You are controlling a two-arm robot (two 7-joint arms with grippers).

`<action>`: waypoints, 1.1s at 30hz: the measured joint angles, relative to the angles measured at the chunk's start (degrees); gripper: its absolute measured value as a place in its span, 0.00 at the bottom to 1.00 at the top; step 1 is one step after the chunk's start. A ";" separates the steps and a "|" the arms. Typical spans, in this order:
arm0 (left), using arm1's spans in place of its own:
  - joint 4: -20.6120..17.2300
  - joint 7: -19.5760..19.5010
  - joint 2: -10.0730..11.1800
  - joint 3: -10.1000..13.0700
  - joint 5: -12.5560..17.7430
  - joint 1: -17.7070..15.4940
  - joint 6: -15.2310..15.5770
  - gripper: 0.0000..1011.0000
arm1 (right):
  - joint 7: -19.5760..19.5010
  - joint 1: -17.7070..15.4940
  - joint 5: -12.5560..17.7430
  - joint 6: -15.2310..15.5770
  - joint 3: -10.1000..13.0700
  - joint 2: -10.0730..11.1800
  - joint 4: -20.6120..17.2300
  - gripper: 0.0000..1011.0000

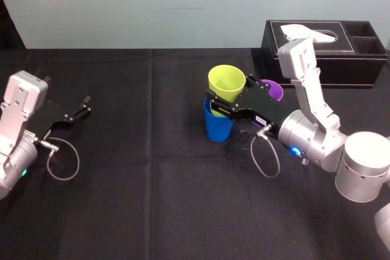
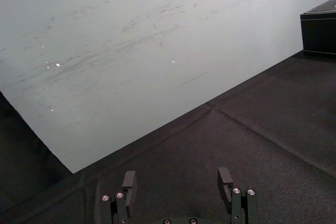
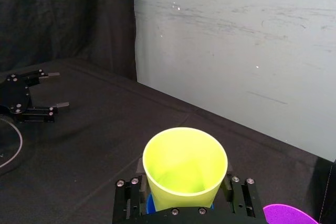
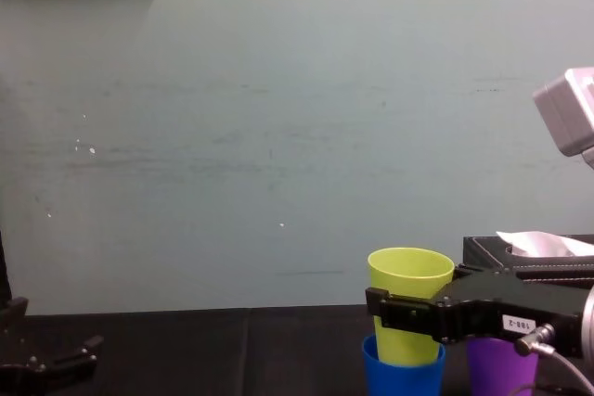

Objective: Stack the three plastic cups sequentially using one hand.

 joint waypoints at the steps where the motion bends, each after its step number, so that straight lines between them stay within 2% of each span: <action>1: 0.00 0.00 0.00 0.00 0.00 0.00 0.00 1.00 | 0.00 0.00 0.00 0.00 0.01 0.00 -0.01 0.81; 3: 0.00 0.00 0.00 0.00 0.00 0.00 0.00 1.00 | 0.00 -0.01 -0.01 0.00 0.02 0.01 -0.05 0.85; 4: 0.00 0.00 0.00 0.00 0.00 0.00 0.00 1.00 | 0.00 -0.02 -0.01 0.00 0.02 0.02 -0.05 0.90; 9: 0.00 0.00 0.00 0.00 0.00 0.00 0.00 1.00 | -0.01 -0.04 -0.02 0.02 0.05 0.04 -0.10 0.99; 15: 0.00 0.00 0.00 0.00 0.00 0.00 0.00 1.00 | -0.06 -0.08 -0.05 0.04 0.08 0.07 -0.14 0.99; 20: 0.00 0.00 0.00 0.00 0.00 0.00 0.00 1.00 | -1.58 -1.38 -0.45 0.04 0.89 0.50 -2.28 0.99; 25: 0.00 0.00 0.00 0.00 0.00 0.00 0.00 1.00 | -2.79 -3.83 -0.70 0.58 2.43 1.70 -5.91 0.99; 33: 0.00 0.00 0.00 0.00 0.00 0.00 0.00 1.00 | -4.64 -10.73 -0.02 2.04 6.28 3.88 -12.34 0.99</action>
